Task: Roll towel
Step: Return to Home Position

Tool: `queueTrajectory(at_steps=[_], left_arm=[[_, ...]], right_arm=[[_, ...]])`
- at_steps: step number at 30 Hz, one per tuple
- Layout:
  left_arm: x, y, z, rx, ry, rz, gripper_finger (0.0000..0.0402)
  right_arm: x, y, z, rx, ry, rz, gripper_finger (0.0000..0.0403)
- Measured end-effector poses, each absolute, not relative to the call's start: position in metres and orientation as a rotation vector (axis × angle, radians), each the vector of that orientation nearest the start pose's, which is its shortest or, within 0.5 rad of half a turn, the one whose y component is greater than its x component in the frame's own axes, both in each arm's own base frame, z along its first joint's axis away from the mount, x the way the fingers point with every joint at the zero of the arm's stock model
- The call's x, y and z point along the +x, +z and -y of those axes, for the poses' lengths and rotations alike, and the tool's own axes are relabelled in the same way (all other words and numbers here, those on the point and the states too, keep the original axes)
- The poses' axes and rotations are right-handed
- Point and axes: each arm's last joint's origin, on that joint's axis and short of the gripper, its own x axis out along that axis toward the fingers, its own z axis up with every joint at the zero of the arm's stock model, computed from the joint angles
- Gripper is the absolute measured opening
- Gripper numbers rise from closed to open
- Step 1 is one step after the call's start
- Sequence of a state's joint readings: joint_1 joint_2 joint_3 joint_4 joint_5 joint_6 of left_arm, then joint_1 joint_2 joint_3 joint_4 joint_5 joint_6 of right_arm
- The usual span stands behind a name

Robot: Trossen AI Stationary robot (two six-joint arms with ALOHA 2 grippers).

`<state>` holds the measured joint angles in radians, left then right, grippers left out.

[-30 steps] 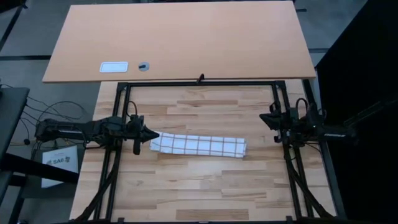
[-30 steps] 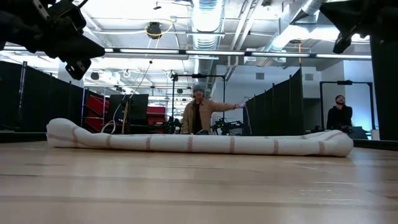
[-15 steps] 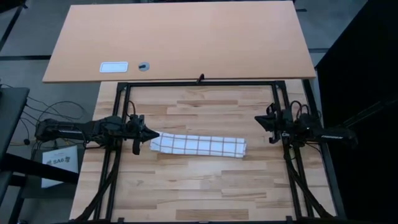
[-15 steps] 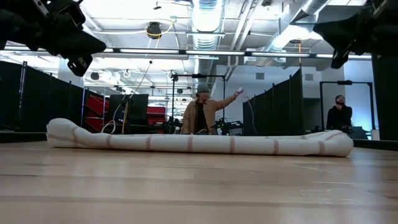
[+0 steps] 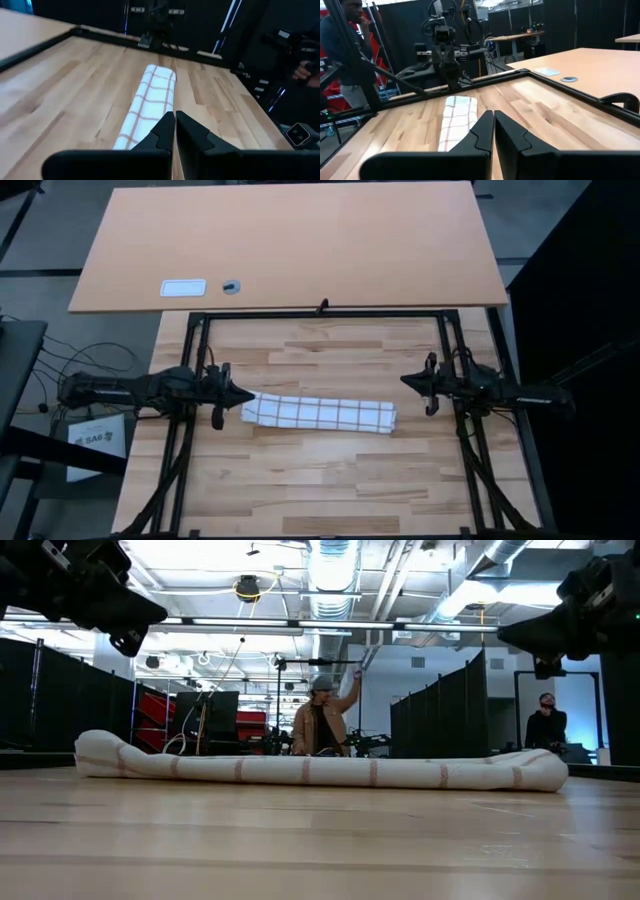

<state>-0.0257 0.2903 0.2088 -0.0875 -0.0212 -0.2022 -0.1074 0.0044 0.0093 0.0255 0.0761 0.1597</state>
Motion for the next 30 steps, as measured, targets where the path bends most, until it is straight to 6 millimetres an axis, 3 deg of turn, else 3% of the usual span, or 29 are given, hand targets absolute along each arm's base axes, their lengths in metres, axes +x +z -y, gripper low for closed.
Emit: queueTrajectory(at_steps=[10, 16, 30], left_arm=[[0.093, 0.185, 0.002, -0.222, -0.005, 0.002, 0.0], [0.098, 0.168, 0.002, -0.236, -0.004, 0.014, 0.0], [0.097, 0.168, 0.002, -0.098, -0.012, 0.01, 0.0]], right_arm=[[0.097, 0.168, 0.013, 0.158, -0.18, 0.034, 0.0001], [0.097, 0.168, 0.013, 0.156, -0.18, 0.036, 0.0001], [0.097, 0.168, 0.013, 0.156, -0.18, 0.039, 0.0001]])
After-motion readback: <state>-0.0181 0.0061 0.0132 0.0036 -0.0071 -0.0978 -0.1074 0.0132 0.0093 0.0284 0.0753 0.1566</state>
